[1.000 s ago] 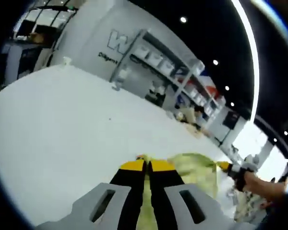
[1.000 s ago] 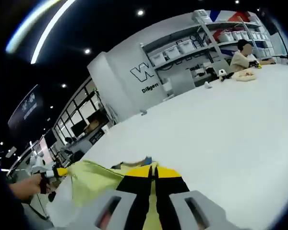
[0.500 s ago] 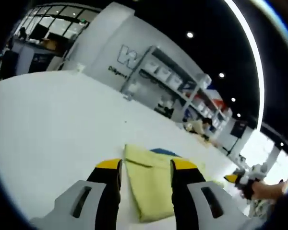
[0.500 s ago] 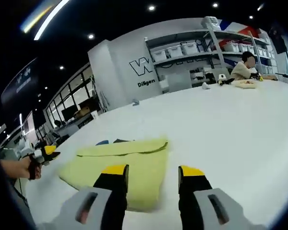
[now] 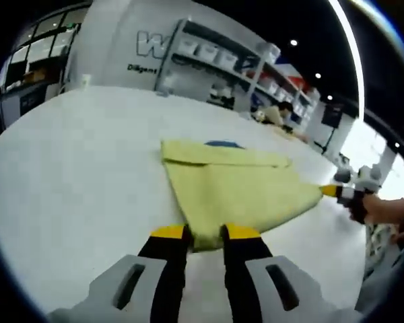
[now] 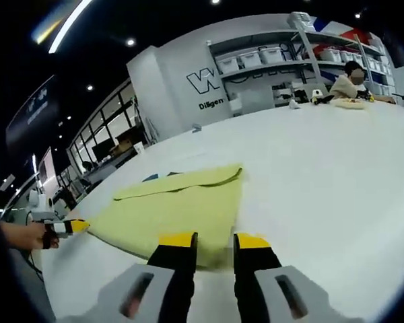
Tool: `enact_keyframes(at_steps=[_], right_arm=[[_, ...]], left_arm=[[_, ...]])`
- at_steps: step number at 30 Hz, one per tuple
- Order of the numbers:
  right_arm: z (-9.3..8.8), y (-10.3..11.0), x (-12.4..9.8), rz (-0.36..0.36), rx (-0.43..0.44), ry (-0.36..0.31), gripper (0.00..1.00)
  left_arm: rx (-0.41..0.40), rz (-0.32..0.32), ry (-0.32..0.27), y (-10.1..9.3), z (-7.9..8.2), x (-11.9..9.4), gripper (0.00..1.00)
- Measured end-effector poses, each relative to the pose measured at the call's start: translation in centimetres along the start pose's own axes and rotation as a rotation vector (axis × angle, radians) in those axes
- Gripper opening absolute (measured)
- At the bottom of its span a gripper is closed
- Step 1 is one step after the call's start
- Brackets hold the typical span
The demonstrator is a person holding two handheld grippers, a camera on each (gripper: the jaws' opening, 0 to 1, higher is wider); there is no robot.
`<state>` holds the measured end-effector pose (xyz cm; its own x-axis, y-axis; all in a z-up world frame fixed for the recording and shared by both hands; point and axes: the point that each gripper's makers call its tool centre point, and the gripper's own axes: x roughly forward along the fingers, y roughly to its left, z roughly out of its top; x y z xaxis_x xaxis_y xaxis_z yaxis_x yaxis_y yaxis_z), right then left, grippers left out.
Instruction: Fold the garment on the visible template until the final outline fits inside the template.
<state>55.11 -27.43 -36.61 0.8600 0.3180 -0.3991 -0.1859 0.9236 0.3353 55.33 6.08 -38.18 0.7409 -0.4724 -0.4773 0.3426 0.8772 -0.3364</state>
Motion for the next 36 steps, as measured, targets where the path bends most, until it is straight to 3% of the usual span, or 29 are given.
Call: enact_keyframes(at_steps=[4,6,13,19,22,25,27,33,34,36], right_arm=[[-0.4,0.1,-0.6,-0.004,0.021,0.003,0.0],[-0.7,0.2,-1.2,-0.002,0.022,0.005,0.0],[-2.6,1.4,-4.5,0.025,0.061,0.016,0.0],[-6.3,3.8,-9.2,0.067,0.035,0.074,0.0],[-7.2,4.4,-10.3,0.076,0.034,0.09,0.0],[-8.5,5.2,-12.5,0.085,0.052,0.112,0.0],[-9.3,5.8,-14.1,0.095,0.042,0.13,0.0],[-10.2,5.8,-16.4,0.081,0.049,0.143,0.0],[-10.3,5.8,-17.0,0.069,0.032,0.131,0.0],[-10.2,5.5,-17.4,0.053,0.014,0.125,0.03]], left_arm=[[0.041,0.004,0.0,-0.1,0.0,-0.4,0.03],[0.107,0.004,0.004,-0.2,-0.2,-0.8,0.02],[0.107,-0.021,0.031,-1.0,-1.8,-4.4,0.02],[0.148,-0.028,0.167,-2.1,-6.2,-9.6,0.02],[0.154,-0.028,0.166,-2.2,-6.7,-10.5,0.02],[0.113,-0.055,0.228,-3.2,-7.8,-13.4,0.02],[0.111,-0.062,0.243,-3.3,-8.3,-14.2,0.02],[0.079,-0.081,0.309,-5.3,-9.7,-16.5,0.02],[0.088,-0.09,0.338,-5.7,-10.3,-16.9,0.03],[0.128,-0.098,0.332,-6.3,-10.4,-17.2,0.03]])
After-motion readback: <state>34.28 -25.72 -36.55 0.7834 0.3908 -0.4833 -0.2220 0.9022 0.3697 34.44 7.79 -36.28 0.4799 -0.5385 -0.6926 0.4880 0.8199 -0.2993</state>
